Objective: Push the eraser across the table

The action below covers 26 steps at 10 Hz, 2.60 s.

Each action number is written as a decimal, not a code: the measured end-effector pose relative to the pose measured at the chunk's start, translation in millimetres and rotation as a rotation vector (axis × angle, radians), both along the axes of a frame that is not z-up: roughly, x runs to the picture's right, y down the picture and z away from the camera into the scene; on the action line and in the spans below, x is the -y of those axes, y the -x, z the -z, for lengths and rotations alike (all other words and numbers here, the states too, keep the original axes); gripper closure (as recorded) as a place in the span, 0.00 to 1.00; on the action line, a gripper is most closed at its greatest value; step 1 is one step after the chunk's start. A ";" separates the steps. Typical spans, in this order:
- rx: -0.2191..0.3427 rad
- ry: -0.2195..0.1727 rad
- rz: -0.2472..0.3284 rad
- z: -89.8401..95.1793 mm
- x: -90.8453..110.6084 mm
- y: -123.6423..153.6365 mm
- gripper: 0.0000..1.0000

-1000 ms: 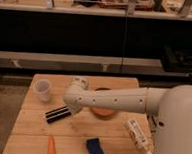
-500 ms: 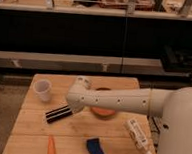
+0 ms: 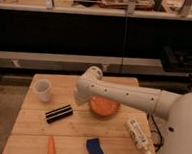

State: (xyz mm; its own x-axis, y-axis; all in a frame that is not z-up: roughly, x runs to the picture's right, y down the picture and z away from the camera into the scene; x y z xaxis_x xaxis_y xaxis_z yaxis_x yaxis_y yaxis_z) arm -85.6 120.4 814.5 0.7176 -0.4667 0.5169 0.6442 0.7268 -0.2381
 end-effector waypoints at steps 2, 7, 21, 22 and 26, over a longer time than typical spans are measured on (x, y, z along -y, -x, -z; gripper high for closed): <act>0.011 0.040 0.017 -6.5 -0.5 11.5 1.00; -0.021 0.076 0.045 -20.0 -13.4 28.1 1.00; -0.070 0.109 0.004 -47.8 -33.3 31.0 0.94; -0.055 0.096 0.024 -41.9 -36.9 33.1 0.99; -0.041 0.088 0.048 -37.5 -47.6 51.4 1.00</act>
State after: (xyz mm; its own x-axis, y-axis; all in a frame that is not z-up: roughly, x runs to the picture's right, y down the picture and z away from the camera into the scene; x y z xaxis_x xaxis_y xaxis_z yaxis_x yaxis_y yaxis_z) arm -137.0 168.1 851.9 0.7167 -0.4555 0.5281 0.6665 0.6703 -0.3263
